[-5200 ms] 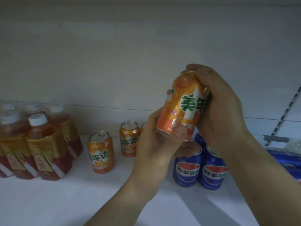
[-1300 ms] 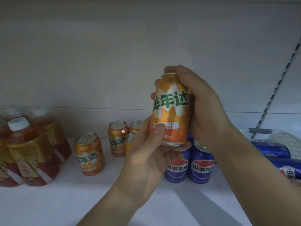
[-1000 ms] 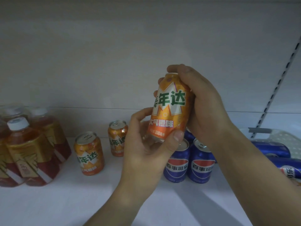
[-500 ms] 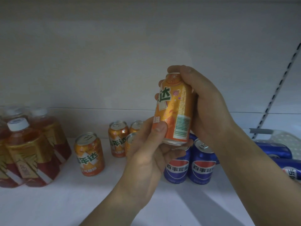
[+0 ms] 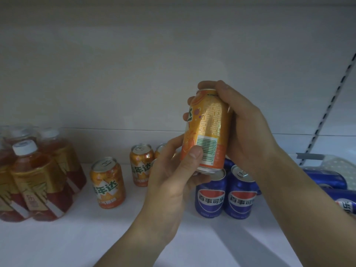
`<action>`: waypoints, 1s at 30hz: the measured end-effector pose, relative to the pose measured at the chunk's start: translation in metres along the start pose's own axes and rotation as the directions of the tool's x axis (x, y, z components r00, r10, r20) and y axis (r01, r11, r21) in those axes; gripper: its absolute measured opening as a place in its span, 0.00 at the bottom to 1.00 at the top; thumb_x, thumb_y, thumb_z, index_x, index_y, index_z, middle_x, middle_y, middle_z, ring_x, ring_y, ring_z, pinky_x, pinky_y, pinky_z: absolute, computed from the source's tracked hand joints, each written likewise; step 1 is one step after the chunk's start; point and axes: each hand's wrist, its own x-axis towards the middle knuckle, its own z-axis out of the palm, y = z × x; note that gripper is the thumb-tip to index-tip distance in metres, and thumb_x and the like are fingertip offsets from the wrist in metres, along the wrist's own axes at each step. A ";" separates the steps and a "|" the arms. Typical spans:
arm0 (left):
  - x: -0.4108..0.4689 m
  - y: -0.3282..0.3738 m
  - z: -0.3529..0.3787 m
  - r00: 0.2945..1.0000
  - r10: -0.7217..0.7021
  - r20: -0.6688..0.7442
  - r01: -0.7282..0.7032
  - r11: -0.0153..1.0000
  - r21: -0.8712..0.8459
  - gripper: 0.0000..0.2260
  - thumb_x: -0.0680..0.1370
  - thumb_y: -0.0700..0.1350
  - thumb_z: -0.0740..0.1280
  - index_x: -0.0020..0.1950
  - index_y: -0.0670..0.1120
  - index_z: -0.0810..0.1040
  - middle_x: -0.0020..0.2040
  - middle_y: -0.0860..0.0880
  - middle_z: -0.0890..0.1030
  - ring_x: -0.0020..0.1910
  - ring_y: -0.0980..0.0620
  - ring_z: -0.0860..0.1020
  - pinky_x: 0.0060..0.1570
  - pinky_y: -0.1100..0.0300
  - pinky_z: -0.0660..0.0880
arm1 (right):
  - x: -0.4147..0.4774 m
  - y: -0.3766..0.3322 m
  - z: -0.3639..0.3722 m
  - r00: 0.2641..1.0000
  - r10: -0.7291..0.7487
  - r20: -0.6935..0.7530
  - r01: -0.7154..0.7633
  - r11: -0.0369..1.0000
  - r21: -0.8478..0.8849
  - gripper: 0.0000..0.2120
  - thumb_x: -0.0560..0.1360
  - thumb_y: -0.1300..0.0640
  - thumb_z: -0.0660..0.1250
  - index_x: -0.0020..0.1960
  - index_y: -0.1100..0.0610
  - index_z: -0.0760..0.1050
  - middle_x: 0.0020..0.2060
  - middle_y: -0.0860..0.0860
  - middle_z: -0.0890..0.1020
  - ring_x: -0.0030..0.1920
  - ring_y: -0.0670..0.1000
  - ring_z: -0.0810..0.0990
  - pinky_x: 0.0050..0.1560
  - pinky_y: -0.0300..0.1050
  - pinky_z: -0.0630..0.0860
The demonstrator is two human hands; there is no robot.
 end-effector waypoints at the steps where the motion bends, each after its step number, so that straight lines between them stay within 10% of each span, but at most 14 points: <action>1: 0.000 0.001 0.000 1.000 -0.006 0.000 0.006 1.000 -0.006 0.25 0.69 0.53 0.78 0.64 0.49 0.79 0.59 0.47 0.84 0.56 0.45 0.84 0.46 0.58 0.81 | 0.000 0.001 0.000 1.000 -0.013 -0.002 0.013 1.000 0.002 0.22 0.78 0.50 0.64 0.68 0.62 0.76 0.56 0.61 0.83 0.51 0.61 0.85 0.50 0.53 0.83; 7: 0.001 0.005 0.008 0.996 0.088 0.015 -0.089 0.971 0.220 0.35 0.61 0.48 0.81 0.64 0.58 0.71 0.52 0.61 0.85 0.51 0.58 0.85 0.44 0.65 0.81 | 0.003 0.007 -0.004 0.997 -0.049 -0.054 0.045 0.997 -0.065 0.18 0.78 0.49 0.65 0.64 0.58 0.79 0.57 0.60 0.83 0.60 0.68 0.82 0.62 0.67 0.79; 13: 0.002 0.005 -0.004 0.993 -0.029 0.115 0.042 0.992 -0.115 0.29 0.66 0.53 0.80 0.65 0.51 0.77 0.62 0.40 0.82 0.56 0.34 0.83 0.46 0.54 0.82 | 0.004 0.005 -0.008 0.999 -0.014 -0.028 0.013 0.999 -0.052 0.22 0.82 0.49 0.61 0.70 0.60 0.76 0.64 0.60 0.81 0.67 0.67 0.79 0.68 0.68 0.75; 19: 0.005 0.004 -0.003 0.995 0.095 -0.040 -0.086 0.981 0.176 0.32 0.60 0.55 0.81 0.62 0.59 0.75 0.57 0.53 0.85 0.57 0.49 0.84 0.55 0.49 0.82 | 0.003 0.008 -0.006 0.997 -0.068 -0.045 0.063 0.993 -0.097 0.19 0.80 0.49 0.63 0.66 0.58 0.78 0.63 0.61 0.82 0.64 0.66 0.81 0.64 0.69 0.78; 26: 0.001 0.007 -0.002 0.998 0.060 -0.012 -0.058 0.989 0.137 0.39 0.58 0.65 0.80 0.65 0.55 0.76 0.60 0.53 0.83 0.59 0.48 0.83 0.54 0.51 0.82 | -0.001 0.003 -0.002 0.998 -0.056 -0.007 0.055 0.997 -0.049 0.19 0.80 0.49 0.63 0.66 0.57 0.76 0.58 0.59 0.85 0.58 0.63 0.85 0.55 0.55 0.83; 30: 0.001 0.006 0.001 0.990 0.126 -0.058 -0.110 0.969 0.222 0.33 0.59 0.59 0.80 0.62 0.60 0.75 0.58 0.55 0.84 0.57 0.52 0.84 0.52 0.57 0.82 | 0.001 0.005 -0.001 0.996 -0.077 -0.045 0.072 0.992 -0.100 0.18 0.78 0.47 0.64 0.64 0.54 0.79 0.61 0.59 0.83 0.62 0.65 0.83 0.62 0.64 0.81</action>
